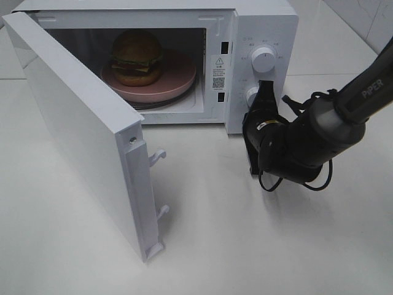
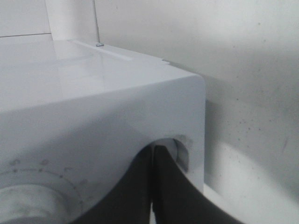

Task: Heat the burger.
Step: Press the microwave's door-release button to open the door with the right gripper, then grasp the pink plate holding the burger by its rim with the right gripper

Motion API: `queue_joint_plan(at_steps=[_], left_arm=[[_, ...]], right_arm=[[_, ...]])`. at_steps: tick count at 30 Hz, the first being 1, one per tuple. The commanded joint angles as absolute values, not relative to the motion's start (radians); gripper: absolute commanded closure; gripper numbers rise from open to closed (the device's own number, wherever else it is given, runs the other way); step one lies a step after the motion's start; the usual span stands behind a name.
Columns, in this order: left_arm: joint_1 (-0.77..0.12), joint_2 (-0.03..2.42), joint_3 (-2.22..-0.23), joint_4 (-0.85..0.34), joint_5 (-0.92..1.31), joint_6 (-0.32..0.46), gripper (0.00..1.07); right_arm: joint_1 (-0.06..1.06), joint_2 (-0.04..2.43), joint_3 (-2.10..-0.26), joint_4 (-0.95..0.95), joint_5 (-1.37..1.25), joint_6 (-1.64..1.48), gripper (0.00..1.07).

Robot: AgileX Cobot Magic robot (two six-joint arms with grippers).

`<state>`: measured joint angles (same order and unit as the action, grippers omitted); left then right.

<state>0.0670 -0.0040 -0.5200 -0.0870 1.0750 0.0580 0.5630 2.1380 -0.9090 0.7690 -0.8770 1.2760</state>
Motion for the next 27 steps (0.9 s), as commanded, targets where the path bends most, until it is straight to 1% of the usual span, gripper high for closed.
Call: queue_joint_plan(at_steps=[1,7,15,20,21,23,24,26,27], left_arm=[[0.069,-0.021,-0.517,-0.087,1.067,0.052,0.07],[0.069,-0.021,-0.517,-0.087,1.067,0.052,0.07],[0.069,-0.021,-0.517,-0.087,1.067,0.052,0.07],[0.069,-0.021,-0.517,-0.087,1.067,0.052,0.07],[0.069,-0.021,-0.517,-0.087,1.067,0.052,0.07],[0.069,-0.021,-0.517,-0.087,1.067,0.052,0.07],[0.069,-0.021,-0.517,-0.087,1.067,0.052,0.07],[0.069,-0.021,-0.517,-0.087,1.067,0.052,0.07],[0.069,-0.021,-0.517,-0.087,1.067,0.052,0.07]], right_arm=[[0.559,2.101,-0.898,0.724,-0.913,1.246,1.07],[0.559,2.060,-0.834,0.723,-0.861,1.237,1.07],[0.559,1.979,-0.758,0.718,-0.737,1.125,1.07],[0.559,1.897,-0.730,0.683,-0.635,0.981,1.07],[0.559,1.859,-0.730,0.665,-0.564,0.914,1.07],[0.559,1.846,-0.730,0.656,-0.532,0.875,1.07],[0.558,1.815,-0.730,0.633,-0.469,0.796,1.07],[0.558,1.798,-0.730,0.624,-0.434,0.757,1.07],[0.558,1.769,-0.730,0.613,-0.369,0.689,1.07]])
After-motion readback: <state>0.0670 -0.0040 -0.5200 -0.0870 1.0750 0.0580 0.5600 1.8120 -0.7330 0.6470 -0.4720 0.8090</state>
